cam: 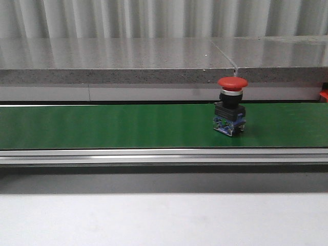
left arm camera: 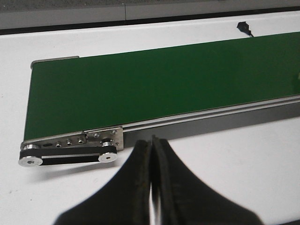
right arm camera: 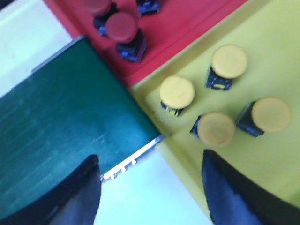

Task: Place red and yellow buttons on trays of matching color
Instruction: 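Lower the right gripper and grasp the red button at the belt end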

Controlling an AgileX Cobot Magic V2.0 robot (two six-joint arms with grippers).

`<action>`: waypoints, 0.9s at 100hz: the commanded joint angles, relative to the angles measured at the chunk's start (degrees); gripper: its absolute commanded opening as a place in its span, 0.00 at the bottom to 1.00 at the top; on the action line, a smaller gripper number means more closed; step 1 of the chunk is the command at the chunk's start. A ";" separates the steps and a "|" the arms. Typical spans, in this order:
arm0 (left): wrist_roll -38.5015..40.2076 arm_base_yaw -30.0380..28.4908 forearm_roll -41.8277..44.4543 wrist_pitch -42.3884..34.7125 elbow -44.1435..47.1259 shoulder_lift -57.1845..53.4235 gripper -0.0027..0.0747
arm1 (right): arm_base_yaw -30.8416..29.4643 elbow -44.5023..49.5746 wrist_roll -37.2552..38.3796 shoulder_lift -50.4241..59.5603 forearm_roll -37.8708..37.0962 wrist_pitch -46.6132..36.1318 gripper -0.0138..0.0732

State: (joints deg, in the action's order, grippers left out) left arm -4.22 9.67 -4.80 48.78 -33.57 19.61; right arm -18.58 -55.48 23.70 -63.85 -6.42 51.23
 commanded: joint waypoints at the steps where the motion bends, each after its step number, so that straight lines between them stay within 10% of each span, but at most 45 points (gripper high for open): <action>1: 0.03 0.48 -0.92 -4.15 -1.39 0.37 0.01 | 3.44 -2.37 -2.47 1.38 0.16 1.39 0.71; 50: 0.03 0.48 -0.92 -4.15 -1.39 0.37 0.01 | 16.26 -3.32 -25.39 -0.28 22.68 3.46 0.71; 90: 0.03 0.48 -0.92 -4.15 -1.39 0.37 0.01 | 17.26 -9.37 -33.22 -6.01 26.90 7.01 0.82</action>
State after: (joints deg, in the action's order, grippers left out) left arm -4.22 9.67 -4.80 48.78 -33.57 19.61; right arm -1.30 -61.36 -8.15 -69.53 18.57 58.74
